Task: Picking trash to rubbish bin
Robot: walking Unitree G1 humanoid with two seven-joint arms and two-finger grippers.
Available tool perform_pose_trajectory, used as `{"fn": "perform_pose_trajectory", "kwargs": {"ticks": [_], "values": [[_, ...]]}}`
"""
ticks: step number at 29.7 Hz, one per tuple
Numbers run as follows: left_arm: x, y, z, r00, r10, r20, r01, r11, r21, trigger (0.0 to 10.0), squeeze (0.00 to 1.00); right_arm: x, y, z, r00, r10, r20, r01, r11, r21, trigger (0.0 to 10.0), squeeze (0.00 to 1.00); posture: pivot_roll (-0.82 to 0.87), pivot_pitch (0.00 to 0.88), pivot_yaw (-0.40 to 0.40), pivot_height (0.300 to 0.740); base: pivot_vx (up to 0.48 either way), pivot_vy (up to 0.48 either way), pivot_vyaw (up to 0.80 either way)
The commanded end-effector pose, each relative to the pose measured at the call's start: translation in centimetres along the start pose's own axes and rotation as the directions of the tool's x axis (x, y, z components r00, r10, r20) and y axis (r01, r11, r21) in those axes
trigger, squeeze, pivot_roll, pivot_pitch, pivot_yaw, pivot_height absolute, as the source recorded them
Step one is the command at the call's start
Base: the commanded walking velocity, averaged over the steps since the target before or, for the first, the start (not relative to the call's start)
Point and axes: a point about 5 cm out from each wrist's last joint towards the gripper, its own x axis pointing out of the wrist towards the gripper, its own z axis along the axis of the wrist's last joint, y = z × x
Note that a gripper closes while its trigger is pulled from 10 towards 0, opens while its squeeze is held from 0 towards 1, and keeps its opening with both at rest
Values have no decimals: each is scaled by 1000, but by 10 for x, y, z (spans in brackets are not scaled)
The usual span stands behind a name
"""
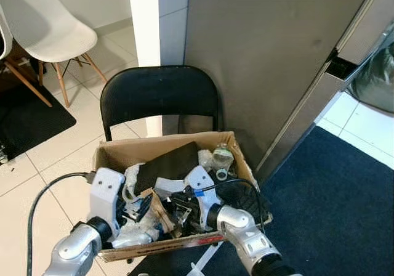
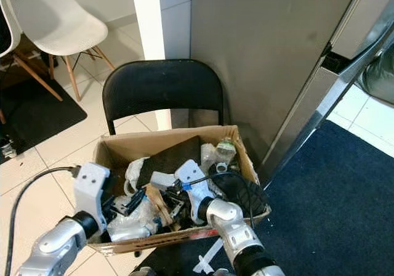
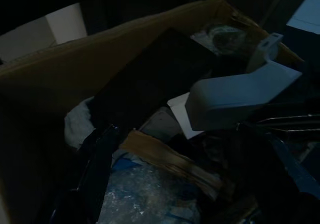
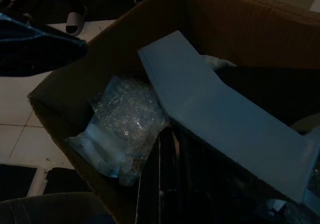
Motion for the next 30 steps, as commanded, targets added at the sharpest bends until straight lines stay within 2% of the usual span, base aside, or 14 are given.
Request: {"fn": "perform_pose_trajectory", "kwargs": {"ticks": [1, 4, 5, 6, 11, 12, 15, 16, 17, 18, 20, 22, 24, 30], "values": [[-4, -2, -4, 999, -28, -33, 28, 1000, 1, 10000, 0, 0, 1, -3, 1000, 11, -3, -11, 1000, 14, 10000, 0, 69, 164, -35, 740, 0, 0, 0], [-4, -2, -4, 999, -34, -35, 34, 999, 0, 10000, 0, 0, 2, -3, 1000, 19, -4, -19, 1000, 22, 10000, 0, 69, 164, -35, 740, 0, 0, 0], [-5, -2, -4, 999, -38, -37, 38, 999, -2, 10000, 0, 0, 2, -3, 1000, 30, -4, -29, 999, 28, 10000, 459, 69, 164, -35, 740, 0, 0, 0], [-5, -3, -4, 998, -42, -38, 42, 999, -3, 10000, 0, 0, 3, -3, 999, 39, -3, -39, 999, 35, 10000, 1000, 69, 164, -35, 740, 0, 0, 0], [-5, -2, -4, 998, -42, -37, 42, 999, -5, 10000, 0, 0, 3, 0, 999, 21, 25, -22, 998, 59, 10000, 1000, 68, 164, -36, 740, 0, 0, 0], [-5, -2, -4, 999, -39, -36, 38, 999, -5, 10000, 0, 1, 0, 4, 998, -11, 60, 5, 994, 107, 10000, 294, 68, 164, -36, 740, 0, 0, 0], [-4, -1, -3, 999, -34, -35, 34, 999, -4, 10000, 0, 0, -4, 8, 994, -47, 97, 32, 988, 153, 10000, 294, 68, 163, -36, 740, 0, 0, 0], [-4, 0, -3, 999, -21, -31, 21, 1000, -4, 10000, 0, -1, -10, 14, 984, -101, 146, 69, 975, 210, 10000, 0, 68, 163, -36, 740, 0, 0, 0], [-3, 4, 0, 1000, 18, -15, -18, 1000, -2, 10000, 0, -5, -19, 21, 965, -173, 196, 115, 954, 276, 10000, 0, 68, 158, -34, 740, 0, 0, 0], [-3, 4, 0, 1000, 18, -15, -18, 1000, -2, 10000, 0, -5, -19, 21, 965, -173, 196, 115, 954, 276, 10000, 0, 68, 158, -34, 740, 0, 0, 0], [0, 16, 7, 991, 127, 29, -126, 992, -30, 10000, 0, -18, -36, 29, 913, -311, 265, 195, 901, 386, 10000, 0, 66, 158, -33, 740, 0, 0, 0], [0, 16, 7, 991, 127, 29, -126, 992, -30, 10000, 0, -18, -36, 29, 913, -311, 265, 195, 901, 386, 10000, 0, 66, 158, -33, 740, 0, 0, 0], [1, 30, 15, 966, 248, 77, -243, 968, -71, 10000, 0, -34, -51, 31, 855, -431, 290, 280, 852, 442, 10000, 0, 60, 155, -33, 740, 0, 0, 0], [3, 44, 19, 921, 379, 92, -374, 925, -69, 10000, 0, -66, -70, 17, 766, -603, 222, 501, 777, 381, 10000, 0, 58, 155, -33, 740, 0, 0, 0]]}}
